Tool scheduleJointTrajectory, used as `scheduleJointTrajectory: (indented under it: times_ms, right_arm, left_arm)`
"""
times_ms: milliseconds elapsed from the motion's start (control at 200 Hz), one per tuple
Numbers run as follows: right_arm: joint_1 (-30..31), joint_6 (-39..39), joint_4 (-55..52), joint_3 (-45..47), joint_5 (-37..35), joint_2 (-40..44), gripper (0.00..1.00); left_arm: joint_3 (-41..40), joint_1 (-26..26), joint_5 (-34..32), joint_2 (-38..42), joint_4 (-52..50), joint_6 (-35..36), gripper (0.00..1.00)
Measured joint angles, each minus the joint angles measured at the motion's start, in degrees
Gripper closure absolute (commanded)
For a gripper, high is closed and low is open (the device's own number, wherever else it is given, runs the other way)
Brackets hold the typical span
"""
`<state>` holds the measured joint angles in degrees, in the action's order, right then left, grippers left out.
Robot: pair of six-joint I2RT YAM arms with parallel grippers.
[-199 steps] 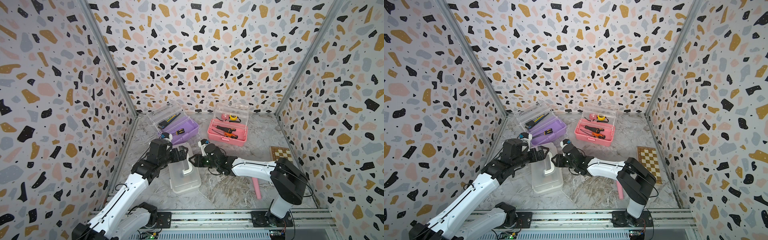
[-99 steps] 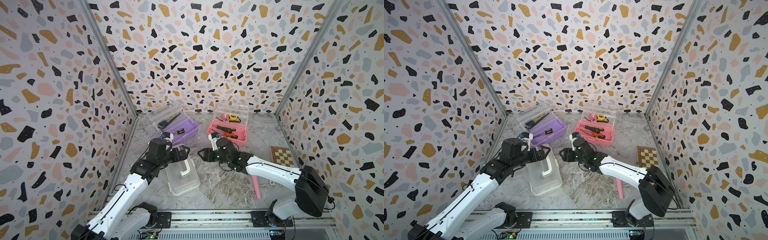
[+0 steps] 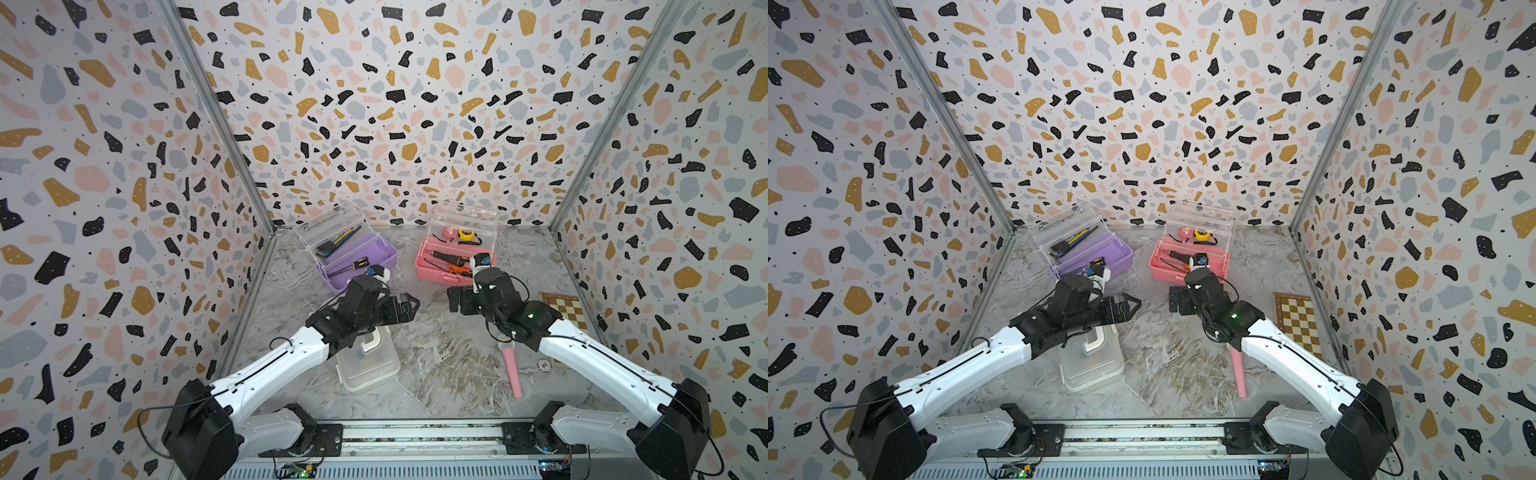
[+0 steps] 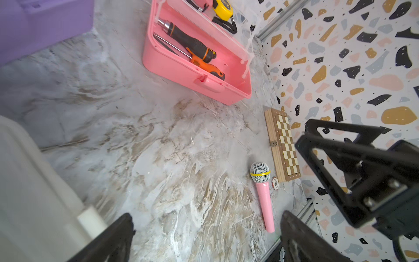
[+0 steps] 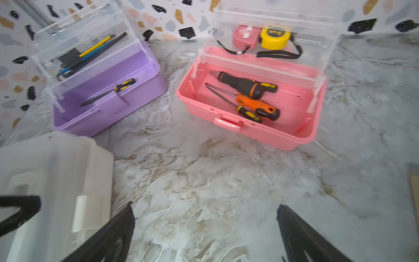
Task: Close toolboxes
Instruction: Move the toolbox to the center of the board.
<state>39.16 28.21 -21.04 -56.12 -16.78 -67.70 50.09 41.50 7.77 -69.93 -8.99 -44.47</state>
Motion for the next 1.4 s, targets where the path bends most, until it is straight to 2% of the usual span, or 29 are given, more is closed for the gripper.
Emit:
scheduleJointTrajectory:
  times_ms: [210, 375, 536, 791, 851, 976, 1101, 1287, 1402]
  right_arm:
    - [-5.0, 0.8, -1.9, 2.6, 2.3, 0.2, 0.01]
    - [-6.3, 1.6, -1.7, 4.3, 7.2, 0.1, 0.05]
    - [-6.3, 1.8, -0.8, 4.6, 12.0, -0.9, 0.08]
    - [-6.3, 2.2, 1.3, 4.7, 17.2, -3.4, 0.11]
    - [-6.3, 2.4, 1.9, 4.9, 18.1, -3.6, 0.19]
    - [-6.3, 3.7, 4.9, 6.0, 23.5, -4.2, 0.42]
    - [-4.9, 6.4, 11.8, 8.7, 30.3, -6.5, 0.41]
    - [5.0, 11.1, 21.2, 12.1, 35.7, -11.3, 0.34]
    - [9.7, 13.6, 27.4, 12.1, 37.9, -14.5, 0.33]
  left_arm:
    - [0.9, 6.9, -6.9, -6.4, 1.7, -4.4, 0.01]
    - [0.4, 7.9, -10.8, -7.9, 1.0, -6.9, 0.01]
    - [-1.5, 7.7, -15.5, -4.7, -0.2, -7.1, 0.01]
    - [-5.5, -0.3, -18.4, 3.2, -2.8, -2.8, 0.01]
    - [-6.7, -1.9, -19.3, 4.0, -3.6, -1.4, 0.01]
    - [-7.5, -3.7, -19.0, 4.8, -4.2, 0.1, 0.01]
    - [-7.3, -4.2, -18.4, 5.2, -5.0, 1.3, 0.01]
    - [-4.3, -8.2, -18.2, 5.4, -9.8, 3.9, 0.01]
    - [-2.1, -11.8, -18.3, 5.4, -14.2, 5.8, 0.01]
